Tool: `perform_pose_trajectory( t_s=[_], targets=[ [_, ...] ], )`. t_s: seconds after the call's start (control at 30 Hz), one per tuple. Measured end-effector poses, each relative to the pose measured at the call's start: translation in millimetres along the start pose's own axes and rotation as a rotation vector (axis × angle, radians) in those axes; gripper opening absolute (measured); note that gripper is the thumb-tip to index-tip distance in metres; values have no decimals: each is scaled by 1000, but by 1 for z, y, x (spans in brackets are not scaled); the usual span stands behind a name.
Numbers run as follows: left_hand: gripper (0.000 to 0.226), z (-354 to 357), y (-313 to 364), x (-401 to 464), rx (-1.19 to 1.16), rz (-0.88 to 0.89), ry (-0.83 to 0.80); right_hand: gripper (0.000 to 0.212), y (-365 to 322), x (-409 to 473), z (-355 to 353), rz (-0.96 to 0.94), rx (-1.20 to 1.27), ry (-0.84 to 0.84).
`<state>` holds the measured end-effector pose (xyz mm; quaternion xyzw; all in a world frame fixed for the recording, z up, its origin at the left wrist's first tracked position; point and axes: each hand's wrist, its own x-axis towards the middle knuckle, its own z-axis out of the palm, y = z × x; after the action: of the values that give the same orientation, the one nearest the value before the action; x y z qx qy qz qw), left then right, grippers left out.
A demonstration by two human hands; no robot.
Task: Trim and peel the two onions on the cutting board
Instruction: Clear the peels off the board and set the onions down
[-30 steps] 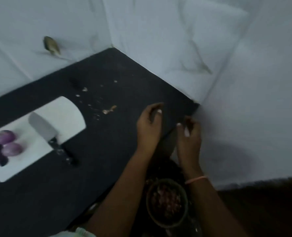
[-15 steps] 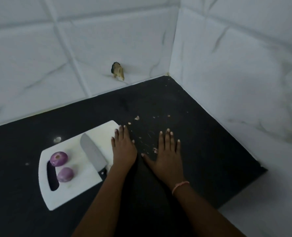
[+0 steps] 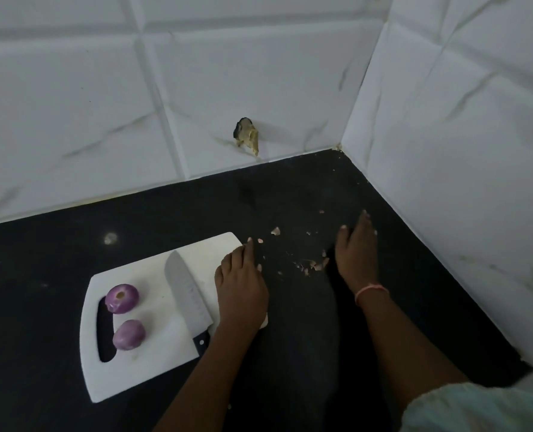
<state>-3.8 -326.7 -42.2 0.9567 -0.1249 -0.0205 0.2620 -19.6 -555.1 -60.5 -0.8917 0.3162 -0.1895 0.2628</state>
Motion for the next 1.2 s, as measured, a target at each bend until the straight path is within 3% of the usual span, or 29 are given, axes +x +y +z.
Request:
perform_pose_trajectory(
  t_s=[0.07, 0.17, 0.27, 0.33, 0.4, 0.47, 0.53, 0.63, 0.73, 0.87, 0.97, 1.07, 1.13, 1.2],
  targets=[
    [56, 1, -4, 4, -29, 11, 36, 66, -5, -7, 10, -120, -139, -104],
    [58, 4, -8, 5, -51, 23, 45, 73, -23, -29, 17, -406, -154, -259],
    [60, 3, -8, 3, -47, 21, 50, 67, -31, -48, 7, -583, 8, -440],
    [61, 2, -7, 2, -55, 14, 37, 62, -36, -48, -6, -471, 341, -561],
    [63, 1, -7, 2, -60, 19, 30, 60, -42, -27, -10, -275, 565, -391],
    [63, -1, -6, 2, -86, 24, 40, 58, -43, 7, -4, -2, 563, -172],
    [61, -1, -7, 1, -107, 23, 51, 62, -46, 28, 8, 98, 393, -239],
    [60, -2, -8, 0, -156, 29, 62, 62, -58, 12, 29, -190, 166, -512],
    [62, -3, -8, -1, -179, 28, 64, 58, -65, -23, 21, -516, 191, -642],
    [62, -3, -7, -2, -180, 33, 66, 53, -58, -48, -10, -555, 226, -783],
    [61, -1, -8, -3, -168, 37, 80, 50, -48, -60, -35, -440, 376, -616],
    [59, 0, -9, -3, -202, 22, 74, 48, -24, -79, -49, -169, 466, -245],
    [60, 1, -9, -3, -240, -8, 77, 57, -8, -98, -42, -37, 231, -124],
    [61, 0, -9, -4, -252, -11, 83, 72, -3, -115, -25, -107, -124, -114]
  ],
)
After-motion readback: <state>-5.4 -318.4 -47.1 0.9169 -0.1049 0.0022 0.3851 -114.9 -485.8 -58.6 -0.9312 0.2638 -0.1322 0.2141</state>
